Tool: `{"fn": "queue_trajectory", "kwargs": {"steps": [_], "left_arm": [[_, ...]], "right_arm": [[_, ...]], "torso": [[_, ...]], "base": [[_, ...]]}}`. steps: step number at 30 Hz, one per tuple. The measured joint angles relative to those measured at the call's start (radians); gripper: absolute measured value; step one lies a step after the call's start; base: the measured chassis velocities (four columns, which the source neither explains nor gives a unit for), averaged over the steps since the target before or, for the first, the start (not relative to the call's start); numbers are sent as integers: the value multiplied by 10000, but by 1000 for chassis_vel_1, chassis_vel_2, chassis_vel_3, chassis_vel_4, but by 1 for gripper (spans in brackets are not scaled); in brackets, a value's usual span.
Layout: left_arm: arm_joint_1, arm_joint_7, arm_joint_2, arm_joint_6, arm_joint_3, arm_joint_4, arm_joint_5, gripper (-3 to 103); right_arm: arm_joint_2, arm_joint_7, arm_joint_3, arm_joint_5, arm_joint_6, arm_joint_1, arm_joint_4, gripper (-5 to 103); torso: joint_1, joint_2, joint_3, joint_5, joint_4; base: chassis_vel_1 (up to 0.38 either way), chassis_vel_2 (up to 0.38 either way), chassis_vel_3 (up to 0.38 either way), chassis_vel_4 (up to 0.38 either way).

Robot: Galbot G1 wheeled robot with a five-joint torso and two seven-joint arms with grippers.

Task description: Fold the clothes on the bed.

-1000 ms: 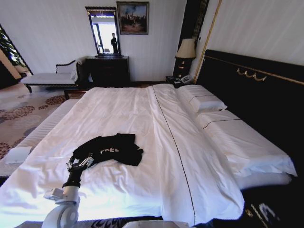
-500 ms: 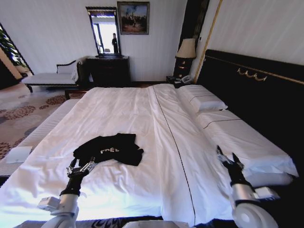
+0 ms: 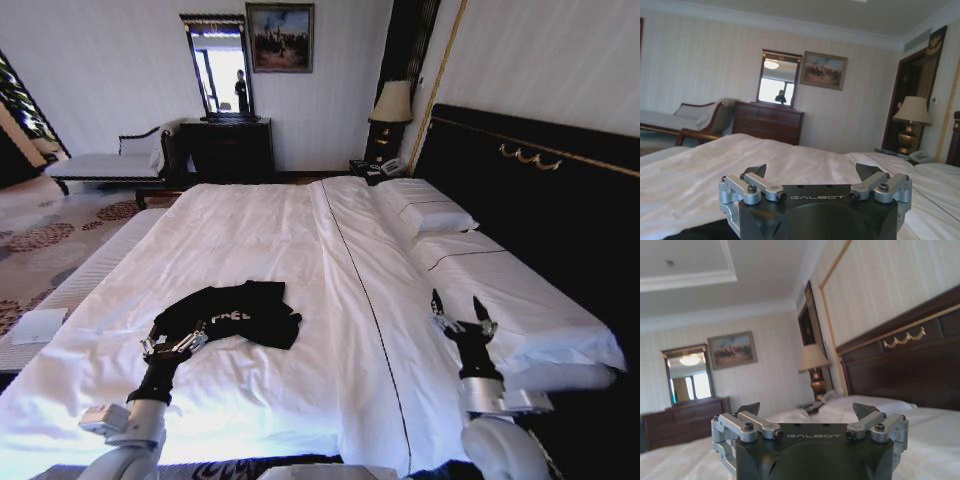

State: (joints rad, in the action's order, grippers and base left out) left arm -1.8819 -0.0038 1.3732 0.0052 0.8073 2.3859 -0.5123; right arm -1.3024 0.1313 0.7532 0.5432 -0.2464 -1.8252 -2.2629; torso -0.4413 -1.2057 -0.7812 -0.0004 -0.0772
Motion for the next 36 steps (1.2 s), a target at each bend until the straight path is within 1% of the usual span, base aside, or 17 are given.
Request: {"fn": "queue_trajectory", "kwargs": {"steps": [1, 2, 4, 6, 9, 10, 11, 13, 15, 19, 20, 24, 25, 28, 30, 31, 36], "left_arm": [[-189, -63, -161, 12, -6, 180, -101, 100], [-189, -63, -161, 12, -6, 180, -101, 100], [-290, -71, -400, -25, 61, 289, -187, 100], [-236, -74, -453, -55, 138, 297, -166, 100], [-190, -10, -309, -155, 211, 393, -36, 100], [-318, 209, -159, -322, 151, 484, 3, 100], [-385, 319, -85, -430, 94, 491, 61, 100], [-403, 359, -38, -472, 67, 491, 101, 100], [-397, 427, 173, -538, -10, 468, 236, 100], [-397, 470, 286, -599, -14, 381, 480, 100], [-463, 547, 345, -714, -19, 314, 659, 100], [-519, 644, 451, -802, -69, 268, 783, 100], [-579, 771, 572, -877, -109, 255, 833, 100], [-669, 972, 568, -902, -100, 284, 609, 100], [-585, 1150, 404, -884, -7, 321, 309, 100], [-585, 1150, 404, -884, -7, 321, 309, 100], [-485, 1218, -134, -648, 142, 220, -284, 100]], "right_arm": [[-32, -142, 140, 42, 0, -252, -56, 100], [-32, -142, 140, 42, 0, -252, -56, 100], [-60, -366, 232, 42, -66, -383, -14, 100], [-134, -522, 252, -20, -163, -346, 79, 100], [-319, -802, 141, -163, -280, -172, 121, 100], [-436, -835, 37, -346, -286, -73, 122, 100], [-509, -823, 26, -510, -265, -41, 126, 100], [-552, -802, 26, -609, -254, -29, 129, 100], [-658, -669, 5, -808, -182, -76, 98, 100], [-686, -624, -86, -887, -203, -133, 144, 100], [-703, -625, -127, -971, -288, -100, 260, 100], [-690, -626, -154, -1006, -306, -81, 305, 100], [-597, -627, -174, -992, -299, -50, 313, 100], [-450, -626, -196, -893, -244, 73, 326, 100], [-284, -625, -191, -783, -154, 154, 301, 100], [-284, -625, -191, -783, -154, 154, 301, 100], [-62, -626, -113, -636, -99, 208, 282, 100]], "torso": [[0, 0, 0, 1, 0], [0, 0, 0, 1, 0], [2, -2, 0, 6, 0], [3, -1, 1, 5, -1], [2, 0, 1, 3, 0], [0, 0, 0, 3, 5], [0, 0, 0, 3, 4], [0, 0, 0, 4, 4], [1, -1, 0, 4, 2], [2, -1, 1, 2, 0], [1, -1, 1, 5, 0], [1, -1, 0, 4, 2], [1, 0, 0, 2, 0], [1, 0, 0, 4, 2], [2, 0, 0, 5, 2], [2, 0, 0, 5, 2], [0, -1, 0, 3, 0]], "base": [[0, 0, 0, 0], [0, 0, 0, 0], [0, 0, 0, 0], [0, 0, 0, 0], [0, 0, 0, 0], [0, 0, 0, 0], [0, 0, 0, 0], [0, 0, 0, 0], [0, 0, 0, 0], [0, 0, 0, 0], [0, 0, 0, 0], [0, 0, 0, 0], [0, 0, 0, 0], [0, 0, 0, 0], [0, 0, 0, 0], [0, 0, 0, 0], [0, 0, 0, 0]]}}
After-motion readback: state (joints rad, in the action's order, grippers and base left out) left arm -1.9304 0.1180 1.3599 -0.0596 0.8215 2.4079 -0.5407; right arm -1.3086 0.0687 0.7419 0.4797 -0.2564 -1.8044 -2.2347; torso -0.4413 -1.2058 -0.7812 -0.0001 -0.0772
